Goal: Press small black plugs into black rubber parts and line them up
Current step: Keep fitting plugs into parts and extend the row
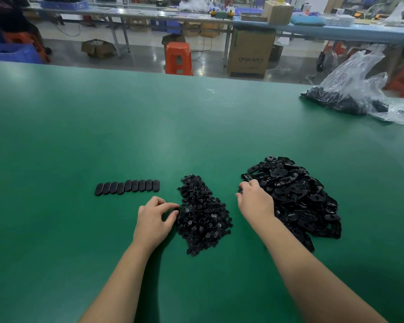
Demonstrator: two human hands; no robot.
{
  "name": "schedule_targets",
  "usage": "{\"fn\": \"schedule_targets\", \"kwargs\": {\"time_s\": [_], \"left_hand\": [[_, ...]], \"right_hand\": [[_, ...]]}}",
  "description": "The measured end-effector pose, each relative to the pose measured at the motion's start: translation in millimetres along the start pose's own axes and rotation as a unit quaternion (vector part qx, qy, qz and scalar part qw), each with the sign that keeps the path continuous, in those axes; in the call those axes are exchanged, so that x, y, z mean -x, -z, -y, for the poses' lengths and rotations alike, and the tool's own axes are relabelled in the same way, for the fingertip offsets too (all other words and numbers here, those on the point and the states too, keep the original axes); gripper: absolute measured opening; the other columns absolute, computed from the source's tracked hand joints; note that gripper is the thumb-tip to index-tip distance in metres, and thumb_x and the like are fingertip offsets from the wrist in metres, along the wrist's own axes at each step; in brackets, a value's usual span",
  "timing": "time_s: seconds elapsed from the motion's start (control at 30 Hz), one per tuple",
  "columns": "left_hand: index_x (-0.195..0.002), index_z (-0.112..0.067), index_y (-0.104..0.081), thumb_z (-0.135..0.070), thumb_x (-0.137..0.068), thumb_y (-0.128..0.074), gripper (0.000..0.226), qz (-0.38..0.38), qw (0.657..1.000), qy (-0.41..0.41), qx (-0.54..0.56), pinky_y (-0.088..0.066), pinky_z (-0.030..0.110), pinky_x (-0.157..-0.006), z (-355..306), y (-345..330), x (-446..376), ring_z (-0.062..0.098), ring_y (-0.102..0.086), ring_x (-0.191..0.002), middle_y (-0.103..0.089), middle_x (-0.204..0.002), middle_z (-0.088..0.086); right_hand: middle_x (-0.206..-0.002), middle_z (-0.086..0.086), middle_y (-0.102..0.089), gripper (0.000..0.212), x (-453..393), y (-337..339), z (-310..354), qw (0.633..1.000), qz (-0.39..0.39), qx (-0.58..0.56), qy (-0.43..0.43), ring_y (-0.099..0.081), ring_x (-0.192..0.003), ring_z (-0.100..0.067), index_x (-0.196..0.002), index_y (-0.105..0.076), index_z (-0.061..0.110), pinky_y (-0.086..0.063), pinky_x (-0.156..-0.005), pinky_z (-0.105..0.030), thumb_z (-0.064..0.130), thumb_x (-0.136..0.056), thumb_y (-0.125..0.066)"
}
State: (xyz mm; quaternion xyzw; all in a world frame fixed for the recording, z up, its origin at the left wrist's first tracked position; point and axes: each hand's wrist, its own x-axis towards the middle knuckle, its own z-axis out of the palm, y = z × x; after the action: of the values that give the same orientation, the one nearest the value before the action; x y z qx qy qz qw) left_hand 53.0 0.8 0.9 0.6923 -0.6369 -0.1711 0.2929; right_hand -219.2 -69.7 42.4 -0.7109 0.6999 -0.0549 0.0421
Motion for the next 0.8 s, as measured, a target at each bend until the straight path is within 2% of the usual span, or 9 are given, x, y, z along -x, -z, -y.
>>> {"fn": "schedule_targets", "kwargs": {"time_s": [0.13,0.23,0.33,0.43,0.57,0.6,0.67,0.73,0.8], "left_hand": [[-0.099,-0.039,-0.076,-0.038,-0.091,-0.071,0.009,-0.004,1.0,0.006,0.016,-0.031,0.027,-0.086,-1.1,1.3,-0.2,0.017,-0.051,-0.088,-0.051,-0.091,-0.018],[-0.091,-0.038,-0.077,-0.034,-0.089,-0.074,0.005,-0.009,1.0,0.002,0.027,-0.033,0.029,-0.084,-1.8,2.3,0.2,0.016,-0.051,-0.083,-0.053,-0.089,-0.016],[-0.086,-0.037,-0.077,-0.031,-0.087,-0.077,0.007,-0.01,0.998,0.01,0.064,-0.041,0.035,-0.079,-3.5,4.8,-0.1,0.021,-0.052,-0.078,-0.056,-0.087,-0.013],[-0.084,-0.037,-0.076,-0.029,-0.088,-0.077,0.009,-0.015,0.996,0.015,0.09,-0.046,0.04,-0.079,-6.0,6.8,-0.1,0.018,-0.053,-0.076,-0.059,-0.087,-0.013],[-0.081,-0.033,-0.075,-0.026,-0.089,-0.075,0.01,-0.018,0.996,0.017,0.09,-0.048,0.044,-0.086,-7.3,7.3,0.7,0.01,-0.056,-0.076,-0.061,-0.086,-0.013],[-0.081,-0.033,-0.074,-0.025,-0.089,-0.075,0.011,-0.018,0.996,0.02,0.088,-0.048,0.045,-0.087,-7.4,7.2,0.7,0.011,-0.058,-0.077,-0.062,-0.086,-0.013],[-0.08,-0.032,-0.073,-0.023,-0.089,-0.074,0.012,-0.02,0.995,0.027,0.09,-0.049,0.043,-0.088,-7.4,7.4,0.8,0.012,-0.06,-0.083,-0.063,-0.088,-0.014],[-0.078,-0.034,-0.071,-0.021,-0.088,-0.074,0.017,-0.026,0.994,0.029,0.098,-0.05,0.034,-0.084,-6.5,7.7,0.6,0.004,-0.06,-0.084,-0.066,-0.087,-0.016],[-0.077,-0.036,-0.069,-0.02,-0.087,-0.075,0.021,-0.034,0.994,0.026,0.1,-0.045,0.014,-0.072,-5.2,8.1,0.8,0.0,-0.06,-0.081,-0.067,-0.082,-0.018]], "right_hand": [[-0.123,-0.007,-0.054,0.021,-7.5,1.4,1.3,0.999,0.027,0.036,-0.001,-0.064,-0.096,-0.026,-0.121,-0.054,0.014,-0.043,-0.068,-0.031,0.027,-0.105,-0.051],[-0.122,-0.007,-0.057,0.02,-10.3,2.0,2.3,0.999,0.023,0.023,-0.004,-0.065,-0.098,-0.027,-0.121,-0.054,0.015,-0.041,-0.069,-0.031,0.015,-0.101,-0.055],[-0.124,-0.006,-0.059,0.026,-11.1,2.6,0.1,0.999,0.023,-0.037,-0.017,-0.065,-0.101,-0.027,-0.125,-0.06,0.016,-0.047,-0.074,-0.032,0.01,-0.1,-0.054],[-0.117,-0.004,-0.058,0.021,-10.1,4.6,-1.3,0.989,-0.008,-0.145,-0.023,-0.065,-0.092,-0.024,-0.118,-0.069,0.016,-0.051,-0.077,-0.031,0.019,-0.101,-0.056],[-0.087,0.004,-0.05,0.008,1.9,7.6,2.3,0.953,-0.072,-0.292,-0.032,-0.051,-0.065,-0.01,-0.1,-0.072,0.021,-0.042,-0.06,-0.025,0.023,-0.097,-0.065],[-0.078,0.005,-0.05,0.006,7.5,6.4,3.3,0.94,-0.076,-0.33,-0.034,-0.049,-0.061,-0.01,-0.096,-0.071,0.025,-0.043,-0.058,-0.025,0.023,-0.097,-0.065],[-0.067,0.005,-0.055,0.016,20.9,1.0,5.7,0.898,-0.06,-0.432,-0.05,-0.051,-0.056,-0.01,-0.09,-0.069,0.03,-0.053,-0.054,-0.029,0.018,-0.098,-0.064],[-0.074,0.004,-0.067,0.028,35.5,-6.4,6.9,0.855,-0.04,-0.512,-0.071,-0.06,-0.058,-0.008,-0.089,-0.068,0.031,-0.057,-0.056,-0.026,0.007,-0.099,-0.056],[-0.085,0.0,-0.072,0.034,47.7,-14.8,7.3,0.826,-0.03,-0.557,-0.085,-0.065,-0.064,-0.006,-0.094,-0.069,0.028,-0.057,-0.06,-0.025,0.002,-0.1,-0.048]]}}
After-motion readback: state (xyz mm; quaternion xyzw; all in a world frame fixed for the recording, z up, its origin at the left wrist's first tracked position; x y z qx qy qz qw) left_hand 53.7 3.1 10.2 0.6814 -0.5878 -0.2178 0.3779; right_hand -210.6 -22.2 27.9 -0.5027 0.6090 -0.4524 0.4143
